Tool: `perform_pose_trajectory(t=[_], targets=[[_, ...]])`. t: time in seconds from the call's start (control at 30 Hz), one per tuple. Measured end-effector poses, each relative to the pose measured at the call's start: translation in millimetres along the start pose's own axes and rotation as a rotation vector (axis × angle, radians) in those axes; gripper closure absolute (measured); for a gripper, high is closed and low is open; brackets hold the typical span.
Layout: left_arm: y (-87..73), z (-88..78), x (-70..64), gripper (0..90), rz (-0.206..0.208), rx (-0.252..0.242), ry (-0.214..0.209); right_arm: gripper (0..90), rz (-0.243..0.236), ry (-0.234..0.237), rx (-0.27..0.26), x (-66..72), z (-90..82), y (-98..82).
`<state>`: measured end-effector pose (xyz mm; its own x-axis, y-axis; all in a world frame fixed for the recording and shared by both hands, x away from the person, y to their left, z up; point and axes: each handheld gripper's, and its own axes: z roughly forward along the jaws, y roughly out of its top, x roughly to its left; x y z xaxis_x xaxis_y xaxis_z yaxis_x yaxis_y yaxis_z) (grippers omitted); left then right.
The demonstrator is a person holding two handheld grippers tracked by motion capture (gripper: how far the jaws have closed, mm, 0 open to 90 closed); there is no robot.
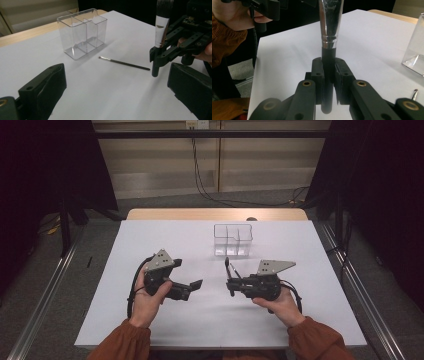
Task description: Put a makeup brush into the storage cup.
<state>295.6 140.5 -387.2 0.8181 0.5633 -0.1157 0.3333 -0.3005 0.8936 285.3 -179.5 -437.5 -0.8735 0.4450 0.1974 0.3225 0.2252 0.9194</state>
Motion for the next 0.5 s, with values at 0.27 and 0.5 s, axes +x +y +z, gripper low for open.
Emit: perform_pose_trajectory(t=[0.27,0.5], targets=[[-17.0,-14.7,8.8,2.9,-0.01,-0.028,0.104,79.8,0.002,-0.035,-0.007,-4.1,-7.3,1.1],[-30.6,-24.9,19.3,3.0,-0.04,-0.066,0.097,79.8,0.003,-0.053,-0.013,-7.3,-10.4,1.9]])
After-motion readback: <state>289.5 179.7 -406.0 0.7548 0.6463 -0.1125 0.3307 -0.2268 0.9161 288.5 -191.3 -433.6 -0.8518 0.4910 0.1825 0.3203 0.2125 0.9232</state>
